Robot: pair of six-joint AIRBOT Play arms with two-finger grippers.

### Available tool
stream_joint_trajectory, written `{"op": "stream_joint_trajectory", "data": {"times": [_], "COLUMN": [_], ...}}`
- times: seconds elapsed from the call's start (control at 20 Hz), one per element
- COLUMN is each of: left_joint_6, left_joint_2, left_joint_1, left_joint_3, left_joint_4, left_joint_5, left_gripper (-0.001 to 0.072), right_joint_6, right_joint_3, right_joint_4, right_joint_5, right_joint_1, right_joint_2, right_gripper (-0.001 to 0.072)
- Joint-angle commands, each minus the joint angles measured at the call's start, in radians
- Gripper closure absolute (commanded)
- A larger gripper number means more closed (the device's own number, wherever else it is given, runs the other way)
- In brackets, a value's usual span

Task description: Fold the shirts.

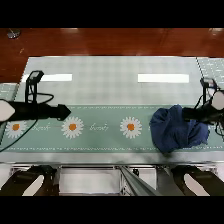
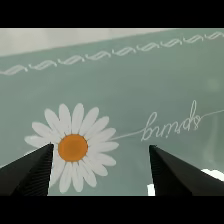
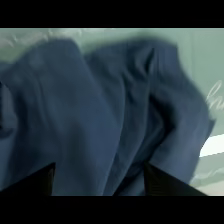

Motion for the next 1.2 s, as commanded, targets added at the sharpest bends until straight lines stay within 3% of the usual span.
{"op": "stream_joint_trajectory", "data": {"times": [0.0,0.1,0.15,0.2,0.25,0.4,0.6,0.85,1.15], "left_joint_6": [-0.038,-0.041,-0.041,-0.040,-0.039,-0.039,-0.029,-0.033,-0.032], "left_joint_2": [0.112,0.094,0.084,0.075,0.068,0.067,0.105,0.242,0.272], "left_joint_1": [-0.002,-0.002,-0.002,-0.002,0.000,0.034,0.120,0.129,0.129], "left_joint_3": [-0.171,-0.181,-0.180,-0.180,-0.174,-0.095,0.042,0.008,-0.007], "left_joint_4": [-0.037,-0.037,-0.037,-0.037,-0.031,0.058,0.169,0.029,-0.070], "left_joint_5": [0.024,0.047,0.070,0.097,0.112,0.075,-0.062,-0.087,-0.085], "left_gripper": [0.0003,0.0003,0.0003,0.0003,0.0003,0.0003,0.0003,0.0003,0.0003], "right_joint_6": [0.036,0.015,-0.018,-0.066,-0.108,-0.224,-0.290,-0.377,-0.460], "right_joint_3": [-0.212,-0.221,-0.219,-0.206,-0.176,0.055,0.478,0.886,1.149], "right_joint_4": [0.066,0.097,0.110,0.137,0.153,0.193,0.290,0.408,0.633], "right_joint_5": [-0.102,-0.126,-0.138,-0.141,-0.138,-0.071,-0.076,-0.071,-0.097], "right_joint_1": [-0.077,-0.095,-0.095,-0.095,-0.095,-0.092,-0.092,-0.092,-0.091], "right_joint_2": [0.029,-0.018,-0.037,-0.047,-0.045,-0.015,0.066,0.085,0.049], "right_gripper": [0.0086,0.0117,0.0271,0.0619,0.0689,0.0690,0.0690,0.0690,0.0691]}}
